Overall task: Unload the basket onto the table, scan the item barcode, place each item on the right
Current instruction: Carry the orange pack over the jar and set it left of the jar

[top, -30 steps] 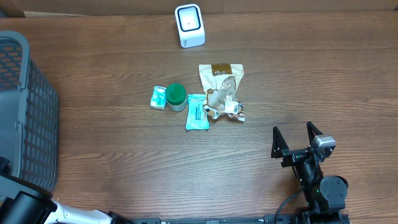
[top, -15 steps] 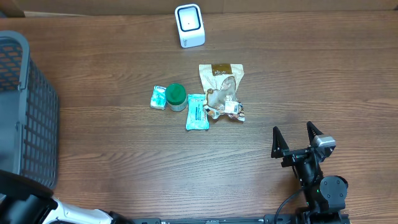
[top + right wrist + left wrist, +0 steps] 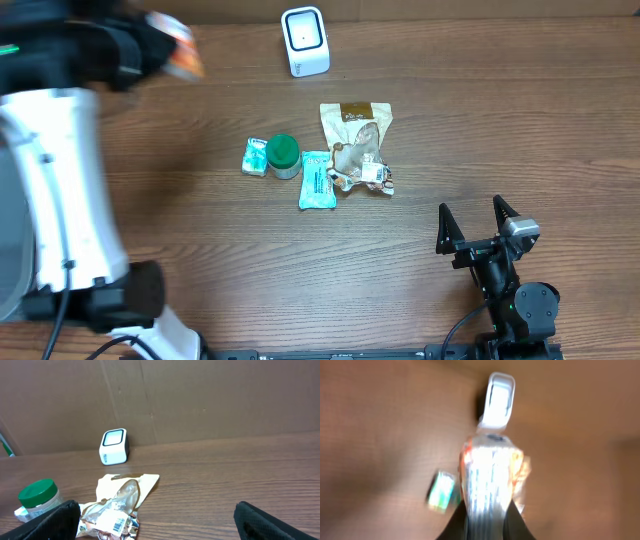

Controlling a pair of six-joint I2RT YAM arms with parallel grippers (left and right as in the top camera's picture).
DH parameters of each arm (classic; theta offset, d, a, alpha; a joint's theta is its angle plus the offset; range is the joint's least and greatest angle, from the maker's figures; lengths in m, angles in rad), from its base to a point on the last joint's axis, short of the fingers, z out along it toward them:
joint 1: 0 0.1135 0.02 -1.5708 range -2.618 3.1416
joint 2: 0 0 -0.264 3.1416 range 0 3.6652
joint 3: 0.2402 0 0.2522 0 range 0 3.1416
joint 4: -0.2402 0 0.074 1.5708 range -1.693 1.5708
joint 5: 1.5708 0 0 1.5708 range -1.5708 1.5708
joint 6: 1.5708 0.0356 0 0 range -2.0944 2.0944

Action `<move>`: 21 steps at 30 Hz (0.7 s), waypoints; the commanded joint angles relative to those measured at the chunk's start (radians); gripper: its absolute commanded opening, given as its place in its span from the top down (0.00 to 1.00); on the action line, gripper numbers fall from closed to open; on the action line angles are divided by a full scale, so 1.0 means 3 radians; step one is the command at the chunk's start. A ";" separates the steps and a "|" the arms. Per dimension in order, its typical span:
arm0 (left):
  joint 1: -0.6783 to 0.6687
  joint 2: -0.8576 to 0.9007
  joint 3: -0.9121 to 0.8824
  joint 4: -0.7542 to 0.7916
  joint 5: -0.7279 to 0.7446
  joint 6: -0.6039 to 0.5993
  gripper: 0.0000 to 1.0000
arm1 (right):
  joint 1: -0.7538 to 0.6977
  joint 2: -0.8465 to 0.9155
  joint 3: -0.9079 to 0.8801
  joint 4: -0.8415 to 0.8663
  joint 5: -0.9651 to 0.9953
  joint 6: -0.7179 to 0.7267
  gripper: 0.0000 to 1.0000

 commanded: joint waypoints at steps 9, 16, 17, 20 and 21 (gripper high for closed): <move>-0.1479 0.0640 -0.1097 0.0004 -0.1469 -0.0122 0.96 | -0.0019 -0.0027 -0.0034 0.0014 0.0022 0.0011 0.00; -0.1582 0.0918 -0.1246 0.0020 -0.1470 -0.0184 0.96 | -0.0019 -0.0027 -0.0034 0.0014 0.0022 0.0011 0.00; -0.1579 0.0928 -0.1256 0.0037 -0.1469 -0.0186 0.96 | -0.0019 -0.0027 -0.0034 0.0014 0.0022 0.0011 0.00; -0.1579 0.0928 -0.1256 0.0041 -0.1472 -0.0183 0.96 | -0.0019 -0.0027 -0.0034 0.0014 0.0022 0.0011 0.00; -0.1579 0.0928 -0.1256 0.0032 -0.1488 -0.0184 0.96 | -0.0019 -0.0027 -0.0034 0.0014 0.0022 0.0011 0.00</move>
